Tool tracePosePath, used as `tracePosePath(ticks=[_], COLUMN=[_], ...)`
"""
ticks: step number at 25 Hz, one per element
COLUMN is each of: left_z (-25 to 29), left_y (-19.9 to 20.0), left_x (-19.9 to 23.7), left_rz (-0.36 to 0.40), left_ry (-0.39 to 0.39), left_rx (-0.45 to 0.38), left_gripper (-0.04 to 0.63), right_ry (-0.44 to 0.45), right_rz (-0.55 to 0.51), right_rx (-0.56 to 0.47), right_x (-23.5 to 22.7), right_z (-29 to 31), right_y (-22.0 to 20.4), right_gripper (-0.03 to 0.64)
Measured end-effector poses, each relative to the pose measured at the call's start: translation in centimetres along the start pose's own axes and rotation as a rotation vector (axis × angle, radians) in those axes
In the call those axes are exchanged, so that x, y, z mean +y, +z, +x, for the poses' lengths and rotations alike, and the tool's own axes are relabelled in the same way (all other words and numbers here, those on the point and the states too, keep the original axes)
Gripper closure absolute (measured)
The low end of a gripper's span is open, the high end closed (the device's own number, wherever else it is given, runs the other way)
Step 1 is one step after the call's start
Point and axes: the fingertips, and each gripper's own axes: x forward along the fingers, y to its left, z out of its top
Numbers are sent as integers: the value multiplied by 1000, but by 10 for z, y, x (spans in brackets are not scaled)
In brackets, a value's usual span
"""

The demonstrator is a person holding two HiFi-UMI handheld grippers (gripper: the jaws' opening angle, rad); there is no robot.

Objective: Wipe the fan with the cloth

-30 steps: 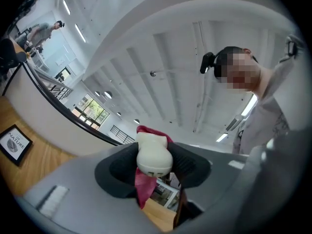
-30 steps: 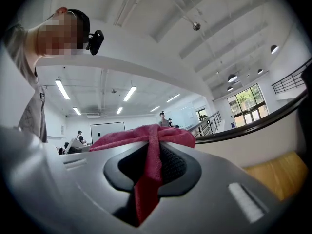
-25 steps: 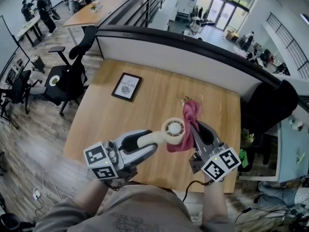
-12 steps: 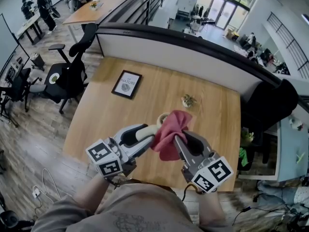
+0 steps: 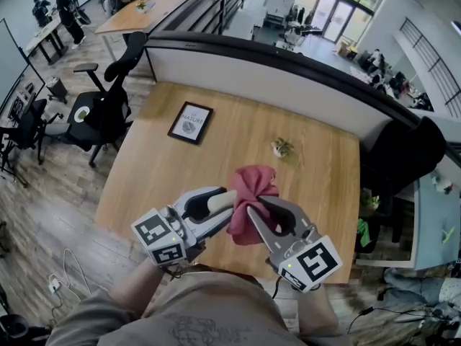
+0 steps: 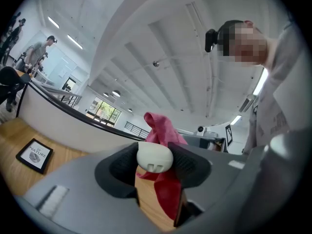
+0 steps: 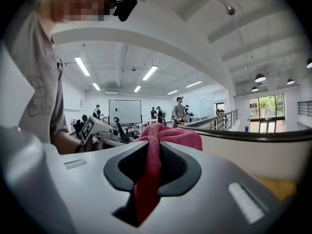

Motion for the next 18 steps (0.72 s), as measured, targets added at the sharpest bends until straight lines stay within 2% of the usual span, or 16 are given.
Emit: tracePosePath(ticks=[3,5,9,13,18], left_z=[-1,0,-1,-3,-10], left_y=[-2,-2,0,5,9], left_x=[-8,-15,-37,-49,-39], left_rz=[60,96,147,137,78], left_ry=[-34,-65,-167,-227,-204], left_rx=[21,32,28,-7,-43], left_gripper=[408,408,408,408,408], right_ry=[-36,-64,-109,-51,15], right_rz=[-89,-129,-240,-138,96], right_rx=[60,143,275,281,239], right_x=[-10,-18,-40,-59,-70], right_z=[-5,-4,2,8,5], right_y=[5,3,-8,-24,-53], right_gripper=[551,551,551,549,551])
